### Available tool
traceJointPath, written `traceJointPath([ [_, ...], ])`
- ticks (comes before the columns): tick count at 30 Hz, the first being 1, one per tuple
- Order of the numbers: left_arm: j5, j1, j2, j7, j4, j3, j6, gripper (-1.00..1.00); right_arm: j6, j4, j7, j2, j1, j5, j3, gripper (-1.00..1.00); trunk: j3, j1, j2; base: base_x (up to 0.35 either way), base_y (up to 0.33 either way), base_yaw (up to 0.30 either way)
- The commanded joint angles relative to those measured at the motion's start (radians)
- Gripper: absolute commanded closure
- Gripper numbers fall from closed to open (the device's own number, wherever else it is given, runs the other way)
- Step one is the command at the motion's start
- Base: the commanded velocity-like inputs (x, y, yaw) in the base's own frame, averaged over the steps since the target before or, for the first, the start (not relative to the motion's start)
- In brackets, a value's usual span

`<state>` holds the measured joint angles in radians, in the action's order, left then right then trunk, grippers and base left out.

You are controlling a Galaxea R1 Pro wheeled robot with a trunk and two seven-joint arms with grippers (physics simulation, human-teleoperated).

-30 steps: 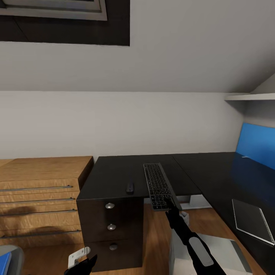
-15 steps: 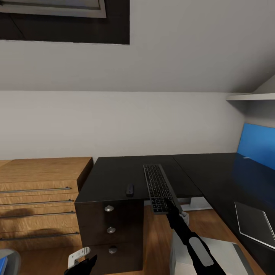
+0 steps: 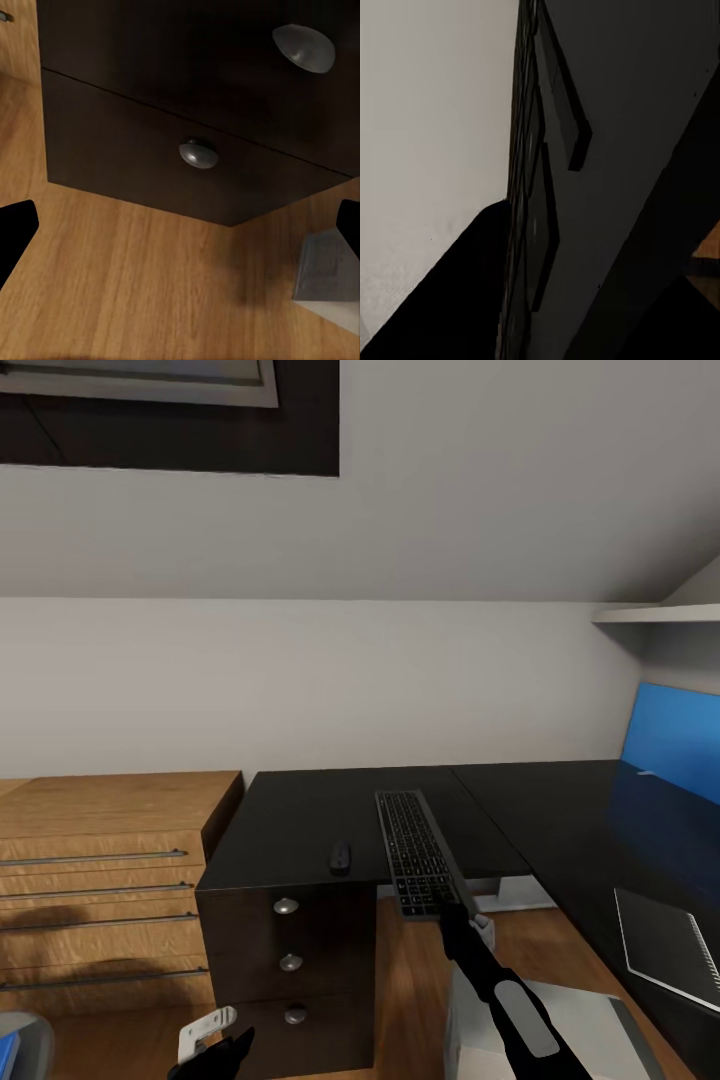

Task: In the bedroom, organize the workspace by keeping the computer under the desk, ensuring the monitor is on the desk, placing the keyboard on the desk next to the monitor, placing the mouse on the desk next to the keyboard, moving the folder from the swivel chair onto the desk next to the mouse, stacking the notebook on top of the folder with the pen on top of the notebook, and positioning the swivel chair next to the desk.

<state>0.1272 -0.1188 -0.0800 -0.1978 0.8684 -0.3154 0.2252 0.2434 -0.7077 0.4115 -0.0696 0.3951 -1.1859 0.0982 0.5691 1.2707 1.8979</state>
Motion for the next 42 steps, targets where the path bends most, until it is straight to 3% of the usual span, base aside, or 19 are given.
traceJointPath([
  [1,0.01,-0.001,-0.001,-0.006,0.001,-0.005,0.009,-1.0,0.01,0.001,0.0,-0.001,0.001,-0.008,0.005,1.0,0.001,0.0,0.001,0.0,0.0,0.0],
  [27,0.011,-0.001,-0.001,-0.005,0.001,-0.005,0.009,-1.0,0.008,0.001,0.0,-0.001,0.001,-0.008,0.005,1.0,0.001,0.0,0.001,0.0,0.0,0.0],
  [42,0.01,-0.001,-0.001,-0.006,0.001,-0.004,0.009,-1.0,0.012,-0.002,-0.01,0.008,0.001,-0.003,0.002,1.0,-0.046,-0.058,-0.104,0.0,0.0,0.0],
])
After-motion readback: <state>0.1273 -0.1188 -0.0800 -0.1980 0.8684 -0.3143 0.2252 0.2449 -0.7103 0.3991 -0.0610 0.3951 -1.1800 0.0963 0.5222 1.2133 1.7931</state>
